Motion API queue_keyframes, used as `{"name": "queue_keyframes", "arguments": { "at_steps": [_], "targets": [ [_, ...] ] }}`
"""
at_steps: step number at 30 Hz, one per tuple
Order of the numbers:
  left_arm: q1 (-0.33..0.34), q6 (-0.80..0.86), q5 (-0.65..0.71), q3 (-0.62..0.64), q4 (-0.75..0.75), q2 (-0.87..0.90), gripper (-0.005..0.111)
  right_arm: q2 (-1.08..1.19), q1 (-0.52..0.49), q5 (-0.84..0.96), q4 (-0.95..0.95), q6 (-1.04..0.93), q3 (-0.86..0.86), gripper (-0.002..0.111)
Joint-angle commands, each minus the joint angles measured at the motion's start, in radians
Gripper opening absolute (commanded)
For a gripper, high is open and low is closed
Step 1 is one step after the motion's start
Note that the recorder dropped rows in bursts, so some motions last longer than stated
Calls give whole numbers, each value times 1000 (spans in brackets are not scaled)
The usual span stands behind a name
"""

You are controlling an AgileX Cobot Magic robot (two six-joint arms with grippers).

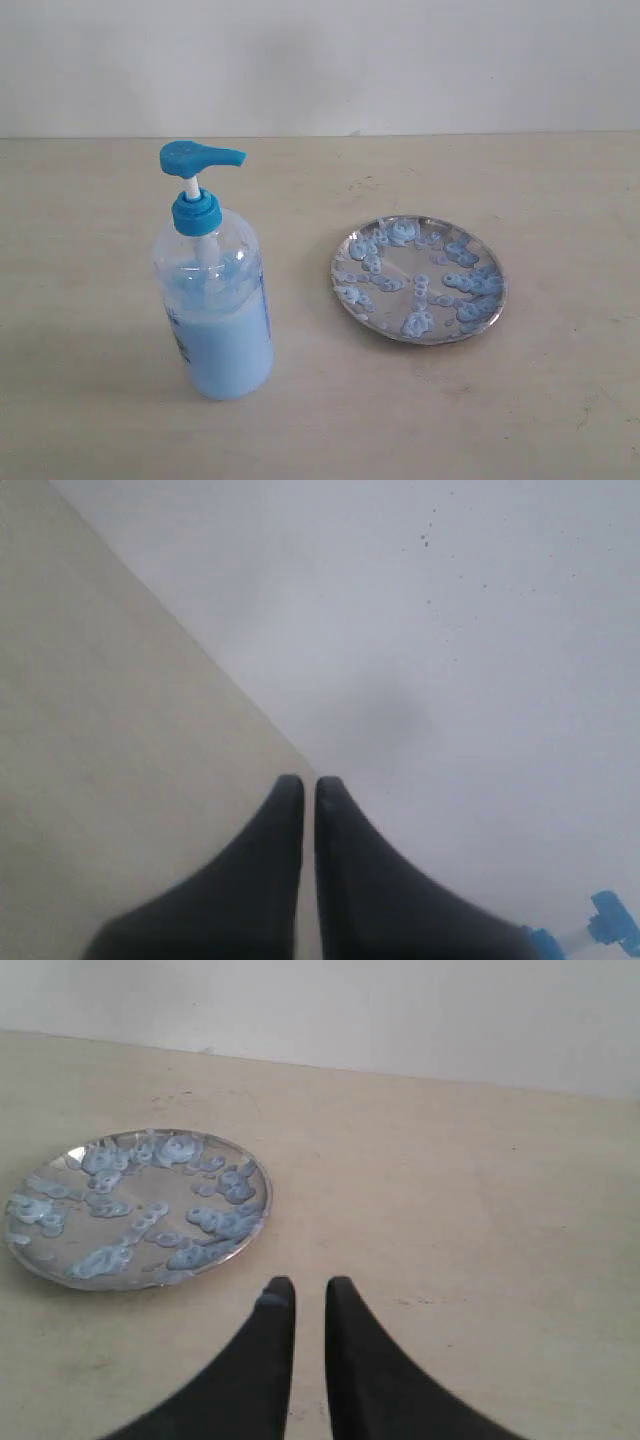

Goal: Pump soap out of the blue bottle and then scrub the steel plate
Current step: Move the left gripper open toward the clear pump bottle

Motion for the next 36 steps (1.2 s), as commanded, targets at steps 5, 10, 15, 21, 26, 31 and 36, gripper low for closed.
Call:
{"name": "queue_keyframes", "arguments": {
  "at_steps": [5, 10, 15, 21, 26, 31, 36],
  "targets": [
    [0, 33, -421, 1, -3, -1, 4, -5, -2, -7, -5, 2, -1, 8],
    [-34, 16, -340, -178, 264, 240, 4, -5, -2, -7, -5, 2, -1, 8],
    [-110, -6, -316, -375, 636, 746, 4, -5, -2, -7, -5, 2, -1, 8],
    [-216, -89, -808, -262, 686, 1085, 4, -5, -2, -7, -5, 2, -1, 8],
    [-291, -233, -1045, -79, 1031, 1152, 4, -5, -2, -7, -5, 2, -1, 8],
    [-291, -83, -1004, -62, 1112, 1152, 36, -5, -2, -7, -5, 2, -1, 8],
    [-291, -358, -1099, -64, 1182, 1152, 108, -5, -2, -7, -5, 2, -1, 8]
  ]
}}
